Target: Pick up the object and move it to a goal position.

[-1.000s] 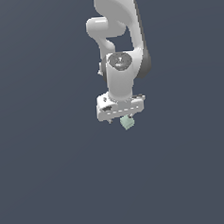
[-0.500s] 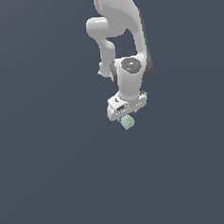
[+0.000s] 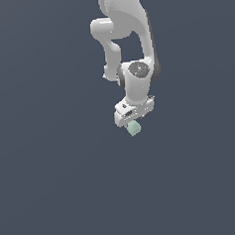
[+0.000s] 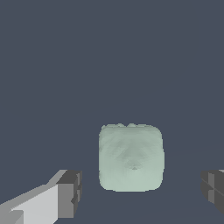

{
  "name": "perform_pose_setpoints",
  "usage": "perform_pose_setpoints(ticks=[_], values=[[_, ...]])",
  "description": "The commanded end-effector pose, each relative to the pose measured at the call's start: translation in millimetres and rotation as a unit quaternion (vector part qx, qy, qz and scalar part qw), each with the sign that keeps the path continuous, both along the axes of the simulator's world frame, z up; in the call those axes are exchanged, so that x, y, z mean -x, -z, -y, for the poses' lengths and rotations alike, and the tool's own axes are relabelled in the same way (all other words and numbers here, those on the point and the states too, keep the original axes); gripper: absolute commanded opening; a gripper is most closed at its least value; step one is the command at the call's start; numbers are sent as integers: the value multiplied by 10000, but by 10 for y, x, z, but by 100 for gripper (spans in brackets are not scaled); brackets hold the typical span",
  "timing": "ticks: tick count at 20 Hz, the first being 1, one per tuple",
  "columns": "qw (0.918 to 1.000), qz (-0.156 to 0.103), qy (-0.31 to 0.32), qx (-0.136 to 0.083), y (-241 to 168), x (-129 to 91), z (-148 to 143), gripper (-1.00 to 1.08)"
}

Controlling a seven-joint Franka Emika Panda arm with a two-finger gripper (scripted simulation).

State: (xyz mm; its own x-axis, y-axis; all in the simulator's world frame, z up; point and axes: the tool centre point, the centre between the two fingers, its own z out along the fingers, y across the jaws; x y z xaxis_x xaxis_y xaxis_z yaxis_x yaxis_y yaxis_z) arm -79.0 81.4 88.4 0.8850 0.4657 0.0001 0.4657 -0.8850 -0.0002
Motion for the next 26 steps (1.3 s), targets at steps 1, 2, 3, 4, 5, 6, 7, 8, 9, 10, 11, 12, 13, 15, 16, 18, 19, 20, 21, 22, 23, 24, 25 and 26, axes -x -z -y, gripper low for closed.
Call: perform_pose_setpoints(ticks=[1,2,3,4,5,6,7,8,9,10,11,12,13,15,16,18,19,20,21,22,23,24,25,26], values=[[10000,-3,-6,0,57,6,-2,100],[10000,-3,-6,0,94,8,0,100],[10000,-3,-11,0,137,11,-3,100],[10000,-2,-14,0,186,14,-3,100],[10000,-2,-17,0,240,16,-4,100],[10000,-2,-21,-1,293,19,-4,100],[10000,-1,-24,-1,339,20,-5,100],[10000,-1,-28,0,378,21,-6,100],[10000,-1,-28,0,411,21,-5,100],[10000,-1,-28,0,437,20,-3,100],[10000,0,-31,1,457,19,-6,100],[10000,0,-31,1,471,17,-5,100],[10000,0,-31,1,479,16,-5,100],[10000,0,-31,1,482,16,-5,-100],[10000,0,-31,1,482,16,-5,-100],[10000,0,-31,1,482,16,-5,-100],[10000,0,-31,1,482,16,-5,-100],[10000,0,-31,1,482,16,-5,-100],[10000,0,-31,1,482,16,-5,-100],[10000,0,-31,1,482,16,-5,-100],[10000,0,-31,1,482,16,-5,-100],[10000,0,-31,1,482,16,-5,-100],[10000,7,-28,2,471,12,-1,-100],[10000,7,-28,2,469,11,1,-100]])
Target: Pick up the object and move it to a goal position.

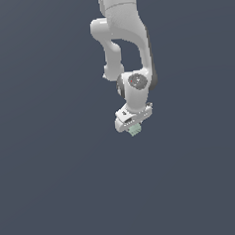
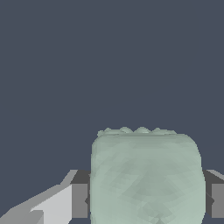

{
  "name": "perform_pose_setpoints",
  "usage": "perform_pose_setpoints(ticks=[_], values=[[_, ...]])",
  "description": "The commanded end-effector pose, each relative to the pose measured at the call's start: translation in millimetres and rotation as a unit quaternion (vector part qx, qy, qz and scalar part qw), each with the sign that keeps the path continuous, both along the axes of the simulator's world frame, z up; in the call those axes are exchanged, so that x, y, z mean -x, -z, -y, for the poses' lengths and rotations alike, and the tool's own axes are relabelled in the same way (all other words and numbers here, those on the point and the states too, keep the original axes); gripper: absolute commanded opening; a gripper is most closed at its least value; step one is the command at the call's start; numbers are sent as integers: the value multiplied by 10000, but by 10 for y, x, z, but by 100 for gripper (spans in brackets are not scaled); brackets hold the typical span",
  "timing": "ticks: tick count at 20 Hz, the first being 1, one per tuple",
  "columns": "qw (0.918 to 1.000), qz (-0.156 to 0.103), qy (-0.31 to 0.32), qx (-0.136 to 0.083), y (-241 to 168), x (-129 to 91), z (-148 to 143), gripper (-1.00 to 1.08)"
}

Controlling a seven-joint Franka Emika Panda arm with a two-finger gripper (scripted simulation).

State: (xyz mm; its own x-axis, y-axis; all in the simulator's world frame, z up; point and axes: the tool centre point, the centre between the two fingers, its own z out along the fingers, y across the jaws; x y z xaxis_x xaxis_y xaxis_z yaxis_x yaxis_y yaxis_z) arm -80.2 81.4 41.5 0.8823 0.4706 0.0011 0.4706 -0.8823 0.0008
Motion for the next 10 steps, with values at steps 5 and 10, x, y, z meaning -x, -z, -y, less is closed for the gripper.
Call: perform_pose_setpoints(ticks=[5,10], values=[[10000,0,0,1,-93,-13,86,-100],[10000,0,0,1,-322,-45,294,-100]])
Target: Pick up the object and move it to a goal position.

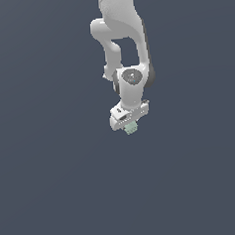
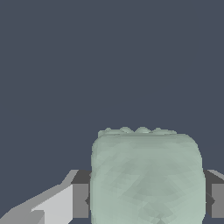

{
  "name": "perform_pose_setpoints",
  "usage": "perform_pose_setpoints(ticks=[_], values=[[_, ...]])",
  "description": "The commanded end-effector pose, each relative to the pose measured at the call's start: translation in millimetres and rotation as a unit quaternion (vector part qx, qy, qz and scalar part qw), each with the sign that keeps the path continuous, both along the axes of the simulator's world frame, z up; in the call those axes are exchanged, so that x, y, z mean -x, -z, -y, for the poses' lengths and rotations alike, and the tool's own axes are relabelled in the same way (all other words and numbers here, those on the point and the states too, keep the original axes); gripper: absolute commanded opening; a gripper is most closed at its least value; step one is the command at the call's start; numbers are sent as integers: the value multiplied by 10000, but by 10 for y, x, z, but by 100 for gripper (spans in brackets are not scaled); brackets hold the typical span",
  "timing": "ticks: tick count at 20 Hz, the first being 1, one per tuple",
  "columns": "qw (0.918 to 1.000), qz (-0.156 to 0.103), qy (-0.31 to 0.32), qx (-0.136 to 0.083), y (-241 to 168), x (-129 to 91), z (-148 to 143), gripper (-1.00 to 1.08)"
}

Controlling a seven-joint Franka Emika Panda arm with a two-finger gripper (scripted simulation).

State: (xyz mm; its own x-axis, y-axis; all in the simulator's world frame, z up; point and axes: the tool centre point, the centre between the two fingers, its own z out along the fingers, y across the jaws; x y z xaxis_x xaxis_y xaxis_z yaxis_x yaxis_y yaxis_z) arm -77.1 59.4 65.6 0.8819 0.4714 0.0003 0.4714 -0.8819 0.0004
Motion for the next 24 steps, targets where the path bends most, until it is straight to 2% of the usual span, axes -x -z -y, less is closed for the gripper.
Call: perform_pose_setpoints(ticks=[1,7,24], values=[[10000,5,5,0,-143,-22,130,-100],[10000,3,0,-6,-611,-89,548,-100],[10000,2,-4,-16,-2229,-352,1994,-100]])
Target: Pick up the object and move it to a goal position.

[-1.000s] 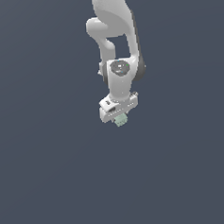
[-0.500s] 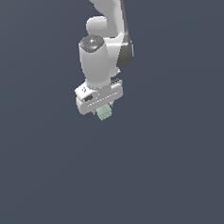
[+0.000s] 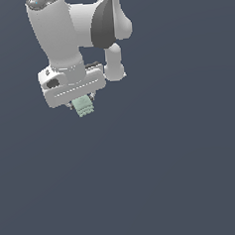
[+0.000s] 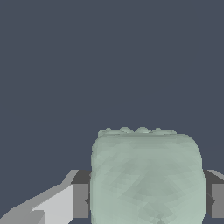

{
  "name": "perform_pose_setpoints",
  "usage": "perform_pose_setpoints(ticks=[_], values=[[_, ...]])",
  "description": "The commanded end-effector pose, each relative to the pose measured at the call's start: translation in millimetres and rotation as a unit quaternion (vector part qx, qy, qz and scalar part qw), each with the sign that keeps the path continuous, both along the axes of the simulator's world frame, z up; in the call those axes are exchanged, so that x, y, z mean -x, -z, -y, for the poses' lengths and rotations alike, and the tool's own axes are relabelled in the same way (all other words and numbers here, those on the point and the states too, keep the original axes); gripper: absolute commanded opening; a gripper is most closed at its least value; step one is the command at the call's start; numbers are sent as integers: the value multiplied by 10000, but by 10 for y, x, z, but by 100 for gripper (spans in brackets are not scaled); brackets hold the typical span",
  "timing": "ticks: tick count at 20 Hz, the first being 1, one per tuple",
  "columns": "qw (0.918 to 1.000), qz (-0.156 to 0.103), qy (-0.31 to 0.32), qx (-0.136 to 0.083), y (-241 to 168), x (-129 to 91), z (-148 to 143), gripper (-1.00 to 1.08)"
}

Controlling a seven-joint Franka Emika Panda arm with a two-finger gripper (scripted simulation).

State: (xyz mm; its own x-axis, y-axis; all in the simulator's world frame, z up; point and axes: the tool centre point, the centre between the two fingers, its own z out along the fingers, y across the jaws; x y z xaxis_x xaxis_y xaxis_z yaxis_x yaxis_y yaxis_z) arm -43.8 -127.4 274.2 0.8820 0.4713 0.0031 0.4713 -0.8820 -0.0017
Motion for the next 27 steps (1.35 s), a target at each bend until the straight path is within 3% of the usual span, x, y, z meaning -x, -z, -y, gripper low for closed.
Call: perform_pose_setpoints(ticks=[1,13,27], values=[[10000,-6,-5,0,-231,-36,206,-100],[10000,-9,-2,13,-994,-206,903,-100],[10000,-10,0,16,-1243,-279,1132,-100]])
